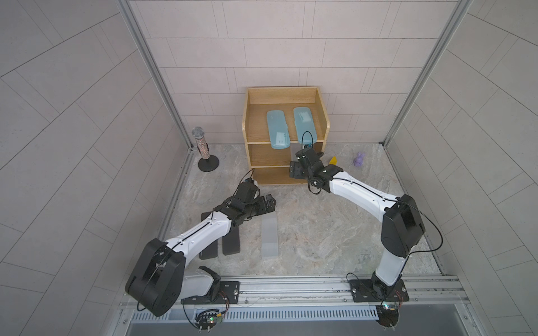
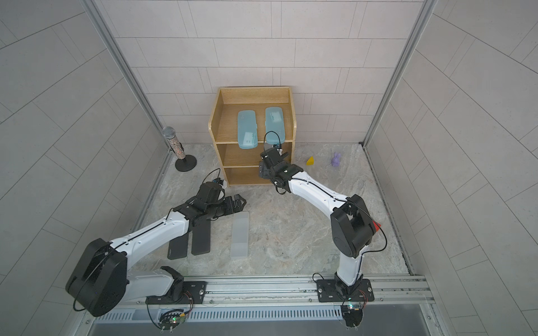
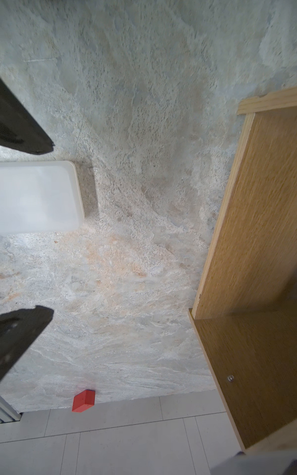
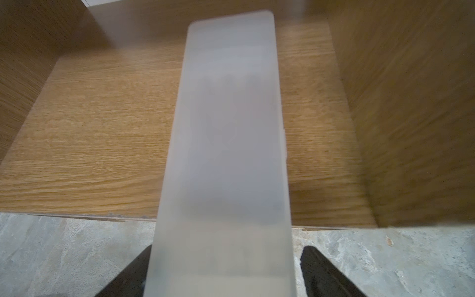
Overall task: Place the pencil cases on the shelf according to color
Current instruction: Place the pencil case on the shelf.
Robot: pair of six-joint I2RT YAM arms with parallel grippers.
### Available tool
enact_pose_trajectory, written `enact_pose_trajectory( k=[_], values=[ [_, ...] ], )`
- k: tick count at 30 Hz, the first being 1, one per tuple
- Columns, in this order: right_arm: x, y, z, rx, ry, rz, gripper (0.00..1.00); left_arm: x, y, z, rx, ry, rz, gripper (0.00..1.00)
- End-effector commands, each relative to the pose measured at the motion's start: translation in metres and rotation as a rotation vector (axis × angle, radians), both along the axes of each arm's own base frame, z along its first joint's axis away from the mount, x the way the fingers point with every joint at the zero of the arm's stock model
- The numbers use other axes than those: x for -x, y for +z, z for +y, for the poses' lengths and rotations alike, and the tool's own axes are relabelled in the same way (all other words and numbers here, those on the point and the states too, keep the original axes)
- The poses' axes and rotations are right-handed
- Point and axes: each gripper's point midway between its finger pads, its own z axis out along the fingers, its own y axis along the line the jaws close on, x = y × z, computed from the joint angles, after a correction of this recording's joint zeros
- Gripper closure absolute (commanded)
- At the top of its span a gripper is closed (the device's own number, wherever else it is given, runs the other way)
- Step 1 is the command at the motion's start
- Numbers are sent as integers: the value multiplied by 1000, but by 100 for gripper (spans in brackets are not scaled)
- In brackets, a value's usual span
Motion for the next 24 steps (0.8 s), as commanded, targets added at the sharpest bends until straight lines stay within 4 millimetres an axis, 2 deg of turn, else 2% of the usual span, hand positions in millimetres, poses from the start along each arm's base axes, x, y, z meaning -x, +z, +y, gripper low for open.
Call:
enact_pose_trajectory(
  k=[1,5,16,20,24],
  values=[
    [-4,5,-5,16,-11,-11,7,7,-4,5,-15,-18,10,0],
    [2,9,-7,9,-6,-14,5,12,-3,7,-11,-19,12,0],
    [35,20,-7,-22,52,-53,0,24,3,18,-2,23,-6,0],
    [52,17,-13,-21,57,-54,0,28,1,21,-15,16,2,0],
    [71,5,-15,-28,66,-45,2,33,-6,19,-4,10,27,0]
  ],
)
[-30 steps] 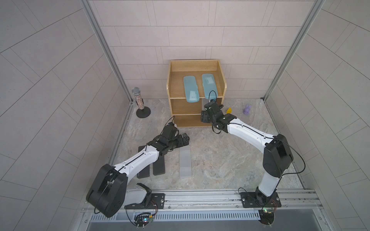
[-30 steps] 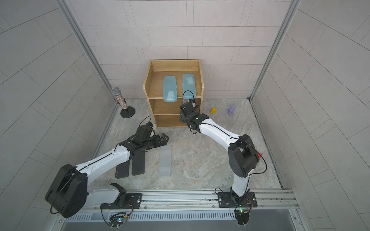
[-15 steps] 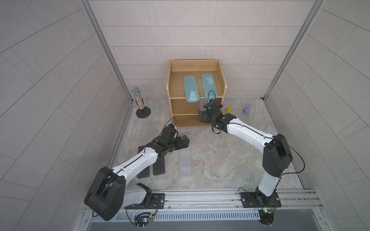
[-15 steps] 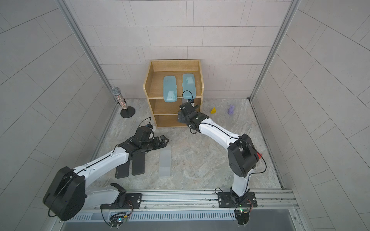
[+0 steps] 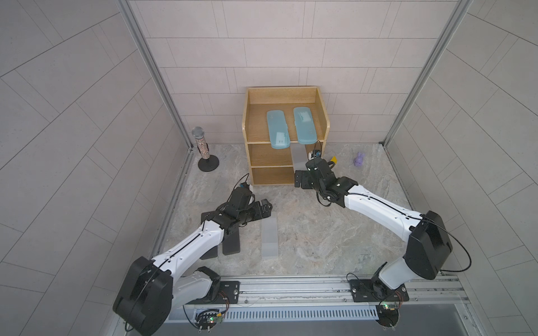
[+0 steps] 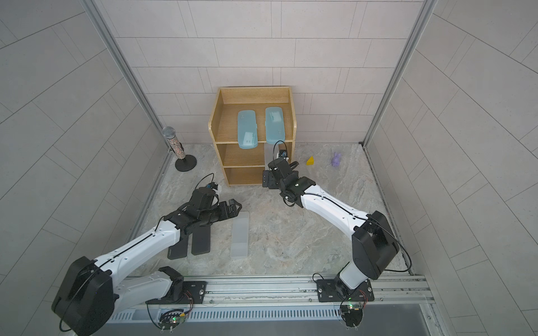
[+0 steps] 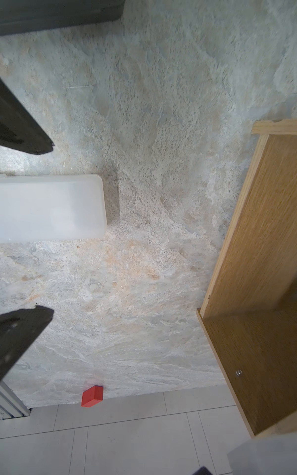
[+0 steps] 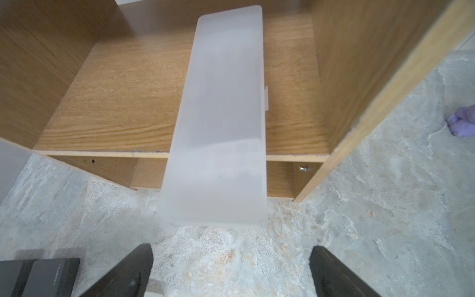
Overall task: Place the pencil cases on the shelf according to color
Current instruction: Place the pencil case on the shelf.
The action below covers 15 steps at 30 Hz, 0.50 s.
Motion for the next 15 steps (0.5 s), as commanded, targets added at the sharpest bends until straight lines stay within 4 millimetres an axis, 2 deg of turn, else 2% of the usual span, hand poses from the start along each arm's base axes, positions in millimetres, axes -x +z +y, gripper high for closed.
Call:
enact_pose_trajectory(
  k=[1,5,8,15],
  values=[
    [13,-7,-2,-8,0,-2,5,8,-11,5,-11,4,34,0],
    [19,-17,1,-30,19,22,32,11,-17,5,-8,16,52,0],
    [11,-21,5,-79,34,48,44,15,-28,8,-20,32,67,0],
    [-27,-20,15,-129,48,61,49,23,-41,3,-35,28,107,0]
  ],
)
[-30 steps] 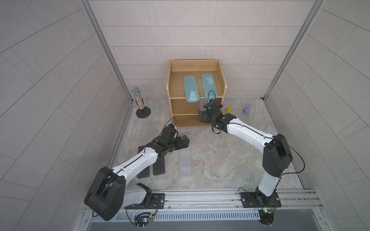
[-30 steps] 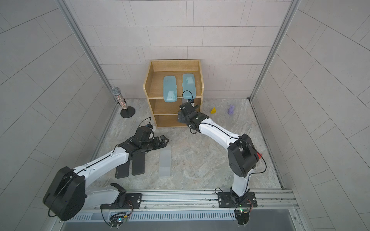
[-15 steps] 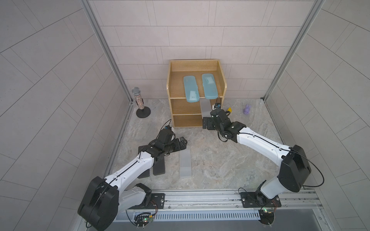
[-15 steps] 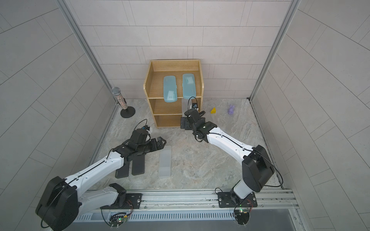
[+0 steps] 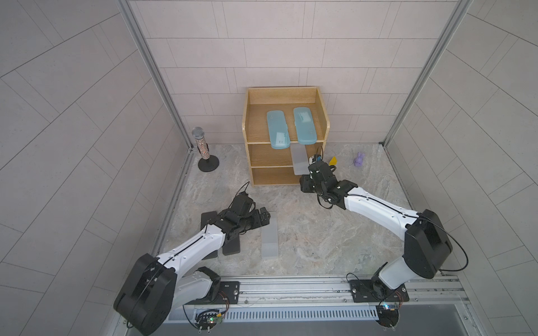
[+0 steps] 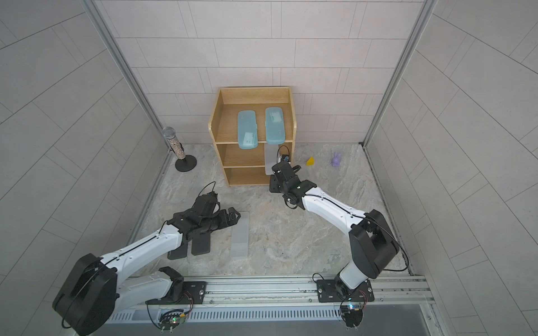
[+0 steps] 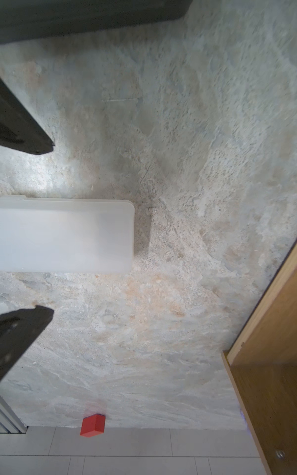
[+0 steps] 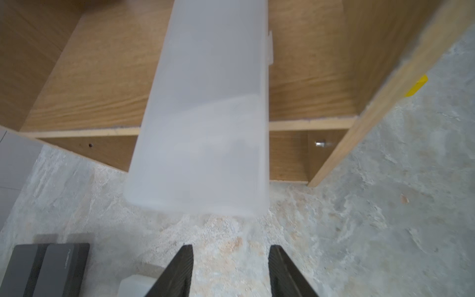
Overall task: Place the pencil cases on the shelf according to color
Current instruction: Place the pencil case on the shelf.
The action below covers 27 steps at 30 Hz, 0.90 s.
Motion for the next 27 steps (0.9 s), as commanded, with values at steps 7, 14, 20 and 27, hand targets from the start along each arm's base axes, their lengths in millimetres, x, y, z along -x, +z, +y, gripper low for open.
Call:
enact_pose_trajectory(
  k=[7,14,20,27],
  values=[
    [-38,7,15,-52,17,-16,49,7,-1,-2,-17,5,-6,0],
    [-20,19,11,-83,50,-38,32,20,-6,-3,-65,-10,-3,0],
    [23,24,-10,-64,67,-38,12,31,-11,6,-139,7,-9,0],
    [89,-10,-22,-53,112,-4,5,53,-26,-3,-194,-30,8,0]
  ],
)
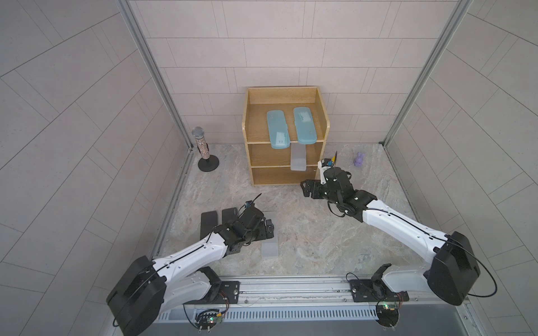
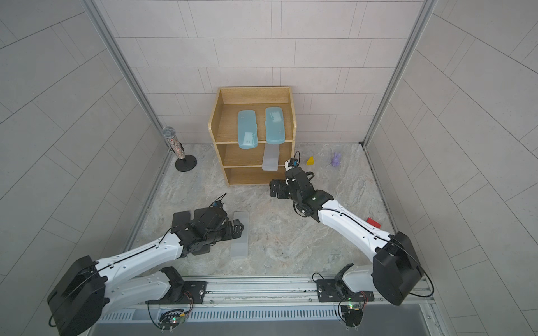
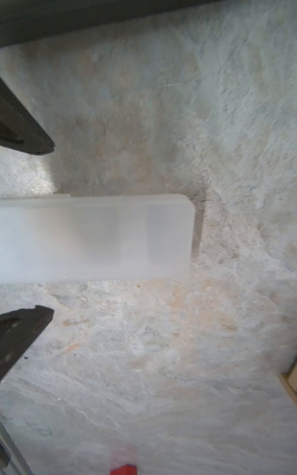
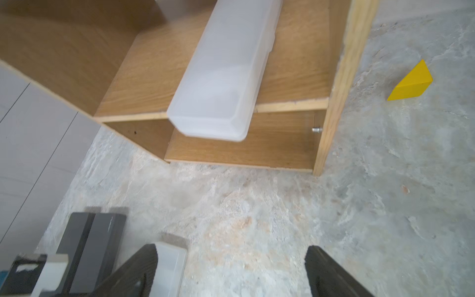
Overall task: Place the pencil cases on the shelf according to color
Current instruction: Place the pencil case on the shelf, then move the pencil case to the center of the board.
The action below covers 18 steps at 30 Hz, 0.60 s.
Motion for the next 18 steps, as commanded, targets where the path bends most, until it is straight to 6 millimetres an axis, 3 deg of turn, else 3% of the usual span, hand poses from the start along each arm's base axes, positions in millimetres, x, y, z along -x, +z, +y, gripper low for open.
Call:
enact_pose_trajectory(
  k=[1,11,18],
  values=[
    [31,-34,-5,29,15,53,4,10,-12,7,-60,24,13,0],
    [95,-97,-24,66,20,138,1,28,-26,-14,-96,-13,1,0],
    [115,-108,-50,93,-11,146,0,30,-32,-48,-99,-55,3,0]
  ],
)
